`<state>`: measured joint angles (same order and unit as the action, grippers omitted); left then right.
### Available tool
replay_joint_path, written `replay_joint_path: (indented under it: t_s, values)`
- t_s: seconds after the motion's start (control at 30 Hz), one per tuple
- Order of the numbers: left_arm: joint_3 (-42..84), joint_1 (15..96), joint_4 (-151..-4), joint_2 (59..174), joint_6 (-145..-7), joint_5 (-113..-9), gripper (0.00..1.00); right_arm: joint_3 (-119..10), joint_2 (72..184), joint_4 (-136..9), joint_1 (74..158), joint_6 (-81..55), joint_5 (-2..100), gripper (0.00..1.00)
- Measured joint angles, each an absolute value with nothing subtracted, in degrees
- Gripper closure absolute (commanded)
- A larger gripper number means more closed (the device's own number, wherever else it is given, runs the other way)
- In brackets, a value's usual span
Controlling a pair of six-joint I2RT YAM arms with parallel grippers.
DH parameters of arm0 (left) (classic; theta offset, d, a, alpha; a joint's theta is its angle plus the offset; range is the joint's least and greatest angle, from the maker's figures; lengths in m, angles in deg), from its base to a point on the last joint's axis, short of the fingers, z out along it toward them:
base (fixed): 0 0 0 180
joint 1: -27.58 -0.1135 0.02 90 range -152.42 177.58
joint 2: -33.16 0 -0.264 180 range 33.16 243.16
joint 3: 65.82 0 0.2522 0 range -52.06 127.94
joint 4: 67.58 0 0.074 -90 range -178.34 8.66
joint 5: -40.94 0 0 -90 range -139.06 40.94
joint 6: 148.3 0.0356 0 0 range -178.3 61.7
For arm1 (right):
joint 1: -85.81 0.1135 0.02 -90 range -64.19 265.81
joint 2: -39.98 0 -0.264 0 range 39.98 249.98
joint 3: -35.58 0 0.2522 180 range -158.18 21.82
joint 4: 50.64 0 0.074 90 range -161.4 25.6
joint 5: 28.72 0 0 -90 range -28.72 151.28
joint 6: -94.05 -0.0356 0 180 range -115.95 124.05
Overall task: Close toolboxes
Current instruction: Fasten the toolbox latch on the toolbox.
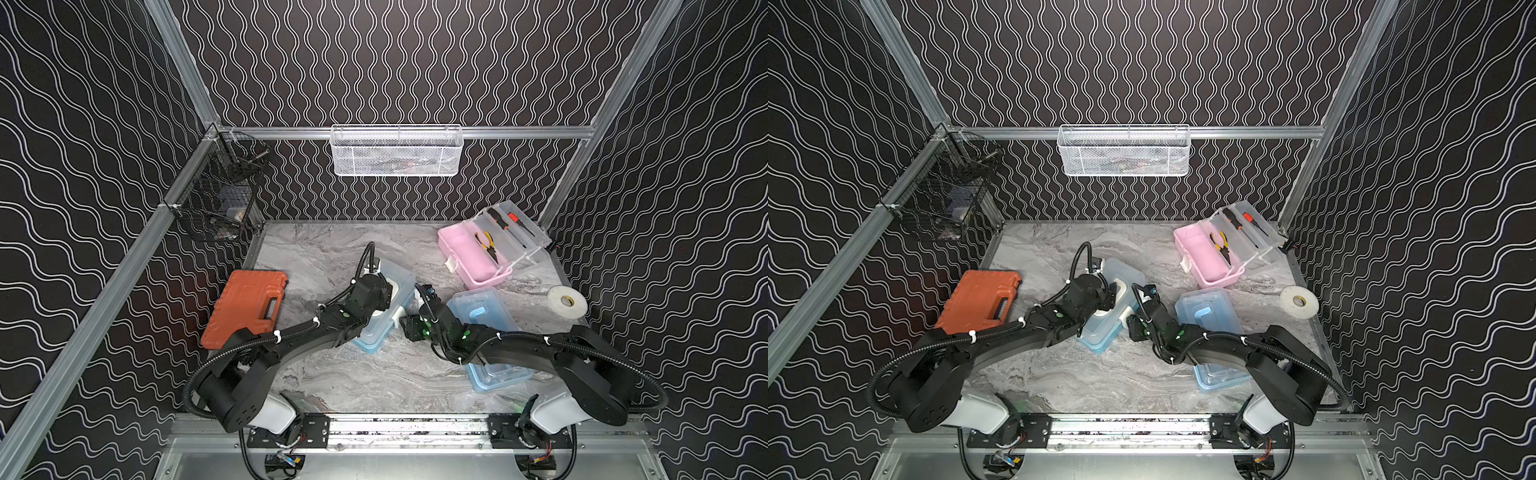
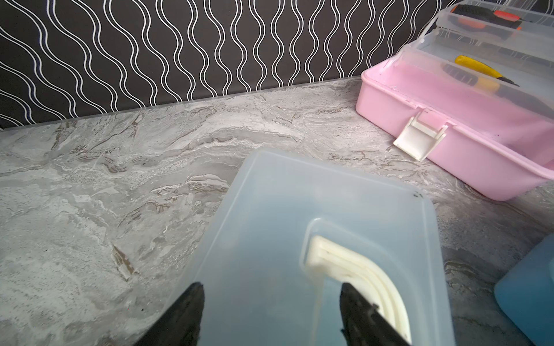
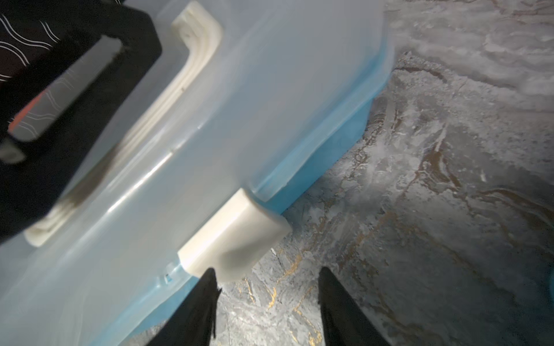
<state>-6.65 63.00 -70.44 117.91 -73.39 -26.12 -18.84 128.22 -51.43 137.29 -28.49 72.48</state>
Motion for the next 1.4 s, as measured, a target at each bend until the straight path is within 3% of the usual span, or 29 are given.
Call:
replay_joint_path:
  t_s: [0.43,0.87,1.07,1.4]
  values:
    - [-7.2,62.9,-68.3,119.1,-73.5,-26.1,0.25,-17.7,134.4,-45.8,136.7,-27.6,68.9,0.42]
    - [-7.7,62.9,-64.9,119.8,-73.8,-26.5,0.26,-16.5,138.5,-33.8,136.7,-25.6,66.3,0.42]
    - [-2.1,61.7,-77.7,117.3,-73.6,-29.1,0.24,-16.5,139.4,-33.4,136.7,-25.3,66.9,0.41]
    - [7.2,50.1,-89.5,120.3,-73.9,-30.9,0.24,-16.5,140.0,-30.7,136.8,-25.3,67.0,0.41]
